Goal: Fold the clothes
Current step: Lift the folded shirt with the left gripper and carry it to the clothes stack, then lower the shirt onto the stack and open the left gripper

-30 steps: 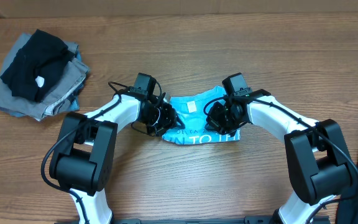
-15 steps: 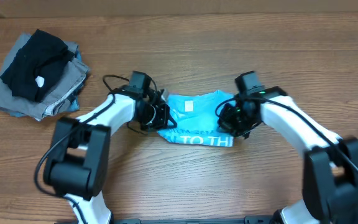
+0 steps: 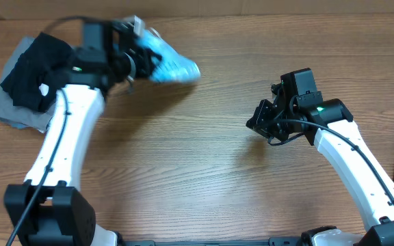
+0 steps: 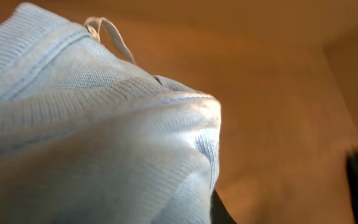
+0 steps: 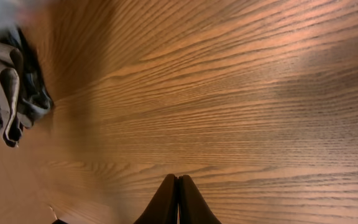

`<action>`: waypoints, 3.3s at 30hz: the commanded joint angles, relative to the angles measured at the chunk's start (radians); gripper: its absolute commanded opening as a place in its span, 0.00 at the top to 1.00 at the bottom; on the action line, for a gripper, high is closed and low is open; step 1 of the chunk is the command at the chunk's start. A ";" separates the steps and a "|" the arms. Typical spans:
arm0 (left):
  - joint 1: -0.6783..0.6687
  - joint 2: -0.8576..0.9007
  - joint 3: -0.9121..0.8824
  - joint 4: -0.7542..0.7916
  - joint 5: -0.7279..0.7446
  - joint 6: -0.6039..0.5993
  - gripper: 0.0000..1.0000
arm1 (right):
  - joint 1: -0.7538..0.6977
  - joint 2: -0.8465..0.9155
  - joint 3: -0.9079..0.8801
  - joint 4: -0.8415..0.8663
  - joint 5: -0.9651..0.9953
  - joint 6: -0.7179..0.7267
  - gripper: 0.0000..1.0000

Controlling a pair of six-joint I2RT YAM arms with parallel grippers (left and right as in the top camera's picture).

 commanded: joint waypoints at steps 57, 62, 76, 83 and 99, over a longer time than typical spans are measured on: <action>0.483 0.229 0.227 -0.182 -0.452 0.301 0.93 | -0.002 -0.004 0.011 -0.151 0.048 -0.013 0.96; 0.540 0.229 0.227 -0.303 -0.534 0.233 0.91 | -0.002 -0.004 0.011 -0.151 0.047 -0.013 0.95; 0.640 0.202 0.320 -0.484 -0.187 0.201 0.31 | -0.002 -0.005 0.011 -0.172 0.048 -0.025 0.96; 0.638 0.156 0.387 -0.556 -0.137 0.215 0.89 | -0.002 -0.005 0.011 -0.158 0.048 -0.029 0.96; 0.447 0.243 0.322 -0.356 -0.369 0.412 0.96 | -0.002 -0.004 0.011 -0.117 0.047 -0.024 0.95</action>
